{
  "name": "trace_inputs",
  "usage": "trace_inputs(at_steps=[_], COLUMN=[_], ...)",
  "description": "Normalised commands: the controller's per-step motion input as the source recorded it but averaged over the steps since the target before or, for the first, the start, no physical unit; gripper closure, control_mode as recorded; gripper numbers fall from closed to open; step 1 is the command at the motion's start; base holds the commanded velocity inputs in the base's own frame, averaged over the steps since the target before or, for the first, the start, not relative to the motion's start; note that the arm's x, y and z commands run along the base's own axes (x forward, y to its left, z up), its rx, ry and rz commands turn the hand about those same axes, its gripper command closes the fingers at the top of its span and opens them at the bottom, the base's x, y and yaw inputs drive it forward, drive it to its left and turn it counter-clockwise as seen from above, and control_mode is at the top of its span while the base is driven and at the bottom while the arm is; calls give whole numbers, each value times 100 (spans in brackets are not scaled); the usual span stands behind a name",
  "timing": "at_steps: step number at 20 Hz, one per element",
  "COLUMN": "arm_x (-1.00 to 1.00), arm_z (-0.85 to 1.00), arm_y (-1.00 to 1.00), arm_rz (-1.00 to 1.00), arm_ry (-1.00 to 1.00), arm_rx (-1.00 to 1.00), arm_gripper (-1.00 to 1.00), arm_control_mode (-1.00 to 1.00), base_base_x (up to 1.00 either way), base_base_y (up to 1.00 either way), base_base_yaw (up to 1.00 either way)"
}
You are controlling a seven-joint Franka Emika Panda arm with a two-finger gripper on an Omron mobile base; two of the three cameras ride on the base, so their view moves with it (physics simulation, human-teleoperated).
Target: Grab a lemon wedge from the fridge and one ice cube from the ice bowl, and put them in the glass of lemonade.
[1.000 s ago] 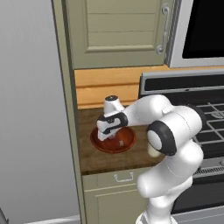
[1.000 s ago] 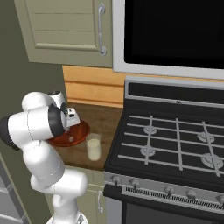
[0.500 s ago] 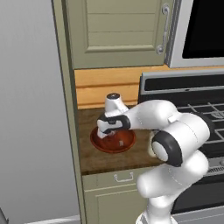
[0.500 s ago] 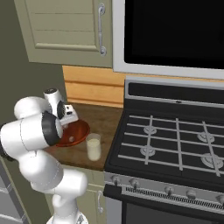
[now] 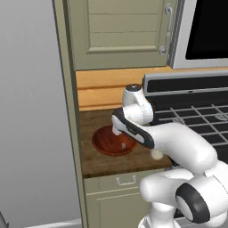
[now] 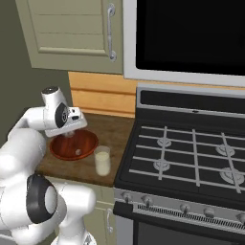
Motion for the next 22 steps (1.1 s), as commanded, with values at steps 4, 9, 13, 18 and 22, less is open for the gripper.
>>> trace_inputs(at_steps=[4,9,13,18,22], arm_x=[-35,-19,-2,0,0], arm_z=[53,2,0,-1,-9], arm_y=[-97,-79,-62,-19,0], arm_rz=[-19,-20,-24,-12,-1], arm_ry=[11,15,3,0,0], arm_rx=[0,5,4,2,0], arm_gripper=[100,100,100,100,100], arm_control_mode=[-100,-100,-100,-100,-100], base_base_x=[0,0,0,0,0], base_base_y=[0,0,0,0,0], base_base_yaw=[0,0,0,0,0])
